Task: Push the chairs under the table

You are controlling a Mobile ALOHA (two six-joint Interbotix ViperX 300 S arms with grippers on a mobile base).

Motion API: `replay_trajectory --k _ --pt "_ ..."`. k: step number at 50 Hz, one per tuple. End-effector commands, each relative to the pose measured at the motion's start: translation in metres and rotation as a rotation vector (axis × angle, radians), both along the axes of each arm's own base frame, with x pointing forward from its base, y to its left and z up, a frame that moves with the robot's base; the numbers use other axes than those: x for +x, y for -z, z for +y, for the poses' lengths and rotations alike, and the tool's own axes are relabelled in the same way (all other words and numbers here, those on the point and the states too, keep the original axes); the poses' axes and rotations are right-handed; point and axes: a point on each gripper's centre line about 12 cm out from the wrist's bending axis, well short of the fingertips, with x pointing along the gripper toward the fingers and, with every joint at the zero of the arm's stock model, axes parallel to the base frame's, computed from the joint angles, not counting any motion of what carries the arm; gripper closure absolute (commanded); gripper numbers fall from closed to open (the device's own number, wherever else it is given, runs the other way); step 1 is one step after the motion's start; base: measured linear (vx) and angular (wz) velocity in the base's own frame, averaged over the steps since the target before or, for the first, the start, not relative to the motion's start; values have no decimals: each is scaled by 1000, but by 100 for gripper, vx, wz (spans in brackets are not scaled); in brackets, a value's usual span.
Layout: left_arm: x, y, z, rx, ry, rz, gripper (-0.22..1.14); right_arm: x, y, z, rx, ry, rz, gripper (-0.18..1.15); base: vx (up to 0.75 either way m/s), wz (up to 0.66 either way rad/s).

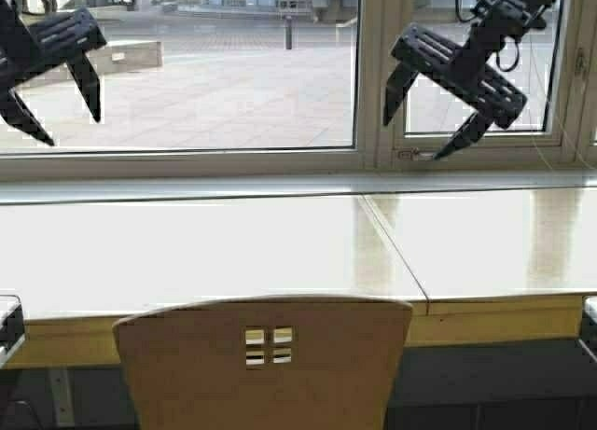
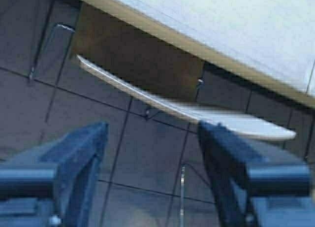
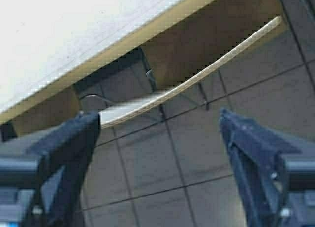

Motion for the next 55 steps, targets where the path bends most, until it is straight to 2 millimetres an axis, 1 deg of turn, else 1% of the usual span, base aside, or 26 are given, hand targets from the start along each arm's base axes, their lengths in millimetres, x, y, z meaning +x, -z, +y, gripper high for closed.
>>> replay_trajectory --k 1,6,11,15,20,28,32,38,43,50,55 --pt "-11 -33 0 72 105 -101 2 -4 -36 -8 -100 -86 -172 -6 -17 2" --pt "-20 -45 1 149 183 -149 2 -8 -49 -13 -159 -124 -255 -6 -18 9" --pt "-25 -51 3 220 230 -184 2 -13 -57 -20 -217 -145 -347 -5 -18 16" --pt "-27 -60 3 234 236 -220 2 -18 -57 -27 -279 -167 -421 -5 -18 22" --pt "-29 -68 5 252 226 -273 2 -21 -59 -29 -320 -194 -476 -5 -15 27" --pt "-32 -63 5 259 222 -286 2 -25 -67 -31 -317 -191 -501 -5 -9 40" --pt "-32 -64 0 265 240 -297 2 -27 -69 -32 -315 -190 -507 -5 -9 55" --pt "-31 -66 0 271 237 -318 2 -28 -73 -31 -310 -188 -518 -5 -11 64" --pt "-30 -68 0 274 231 -332 2 -29 -73 -27 -308 -204 -512 -5 -14 69" --pt "-28 -70 1 278 222 -349 2 -28 -69 -26 -311 -208 -499 -5 -17 60" --pt "-28 -69 1 273 217 -351 2 -28 -70 -25 -309 -209 -500 -5 -20 52"
